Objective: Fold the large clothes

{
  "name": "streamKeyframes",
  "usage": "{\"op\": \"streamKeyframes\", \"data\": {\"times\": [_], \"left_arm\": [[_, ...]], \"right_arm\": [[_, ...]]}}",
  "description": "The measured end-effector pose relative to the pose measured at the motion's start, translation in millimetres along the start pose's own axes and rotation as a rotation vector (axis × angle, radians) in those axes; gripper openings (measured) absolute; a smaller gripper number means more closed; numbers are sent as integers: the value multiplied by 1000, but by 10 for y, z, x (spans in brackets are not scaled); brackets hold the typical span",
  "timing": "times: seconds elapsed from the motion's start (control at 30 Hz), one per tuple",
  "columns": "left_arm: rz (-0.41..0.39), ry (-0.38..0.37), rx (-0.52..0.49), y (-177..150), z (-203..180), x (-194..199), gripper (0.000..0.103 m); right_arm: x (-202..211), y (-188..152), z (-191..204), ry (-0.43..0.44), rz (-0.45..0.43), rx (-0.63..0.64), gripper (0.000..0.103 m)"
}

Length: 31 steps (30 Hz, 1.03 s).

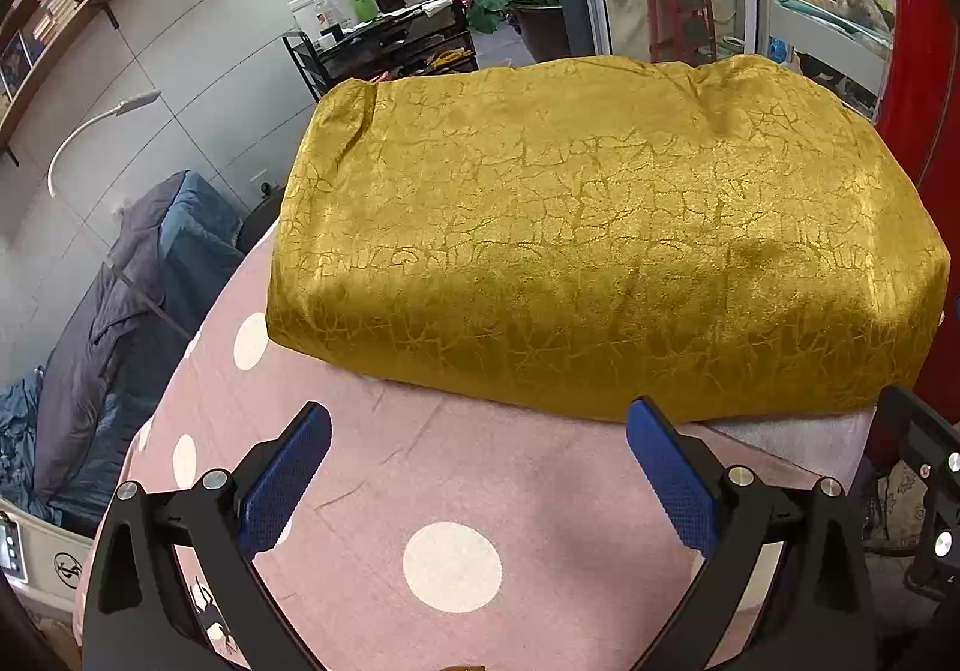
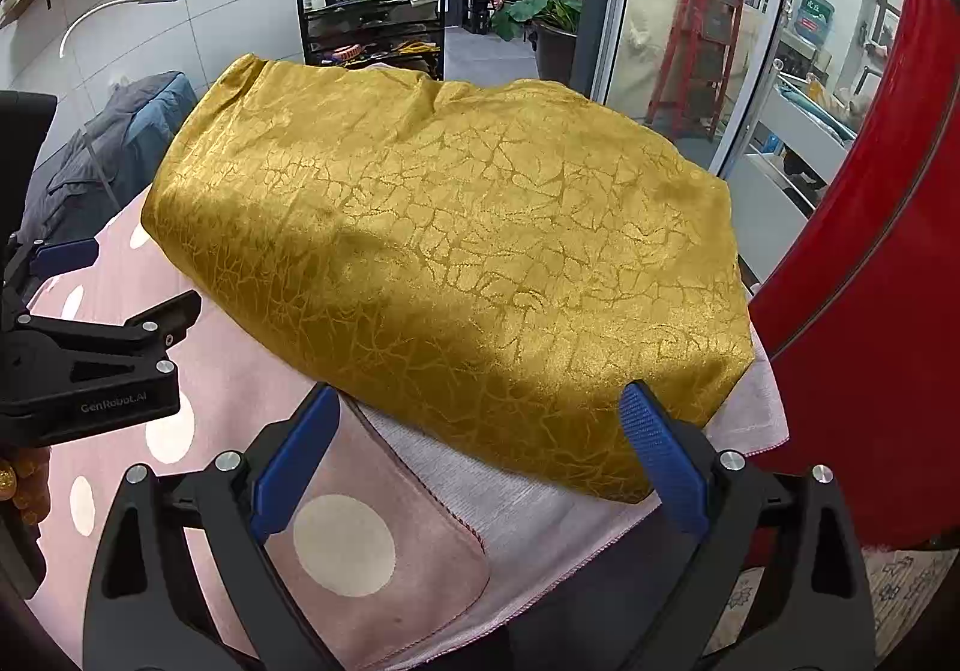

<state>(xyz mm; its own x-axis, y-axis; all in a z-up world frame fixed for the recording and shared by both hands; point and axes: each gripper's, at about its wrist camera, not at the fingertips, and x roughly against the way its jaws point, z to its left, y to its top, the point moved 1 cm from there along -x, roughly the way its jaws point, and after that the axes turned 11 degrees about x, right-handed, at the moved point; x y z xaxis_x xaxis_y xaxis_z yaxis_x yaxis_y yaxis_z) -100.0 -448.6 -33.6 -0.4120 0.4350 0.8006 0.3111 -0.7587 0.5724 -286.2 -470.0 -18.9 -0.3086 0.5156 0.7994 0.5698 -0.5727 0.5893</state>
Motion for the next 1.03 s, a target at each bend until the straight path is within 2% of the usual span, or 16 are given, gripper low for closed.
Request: {"op": "streamKeyframes", "data": {"times": [0.5, 0.67, 0.8, 1.03], "left_arm": [[-5, -18, 28, 10, 26, 8, 97], [-11, -57, 64, 22, 62, 39, 97], [16, -39, 65, 34, 56, 4, 97], [10, -38, 63, 20, 35, 39, 97]], "right_arm": [[4, -12, -21, -2, -1, -5, 93], [7, -15, -25, -2, -3, -5, 93], [8, -20, -30, -2, 0, -4, 93], [3, -24, -28, 3, 2, -5, 93]]}}
